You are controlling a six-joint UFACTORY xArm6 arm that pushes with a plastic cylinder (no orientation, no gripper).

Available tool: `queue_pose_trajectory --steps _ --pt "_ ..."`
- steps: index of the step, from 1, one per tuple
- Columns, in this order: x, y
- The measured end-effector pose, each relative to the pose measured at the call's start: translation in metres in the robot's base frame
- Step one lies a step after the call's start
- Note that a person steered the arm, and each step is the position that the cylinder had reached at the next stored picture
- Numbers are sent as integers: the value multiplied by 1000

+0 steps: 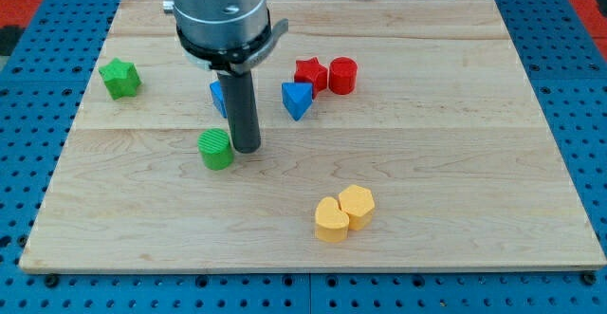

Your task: Push the green circle into the green star

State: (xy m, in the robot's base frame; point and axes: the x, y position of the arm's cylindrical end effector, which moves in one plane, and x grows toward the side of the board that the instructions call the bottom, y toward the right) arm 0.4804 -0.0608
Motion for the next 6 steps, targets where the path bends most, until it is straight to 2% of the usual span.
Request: queue_pose_trajectory --steps 1,3,4,5,6 --pt "17 -15" --pt "-72 -147" --pt "-83 -171" --pt "-29 -170" --pt "-26 -206"
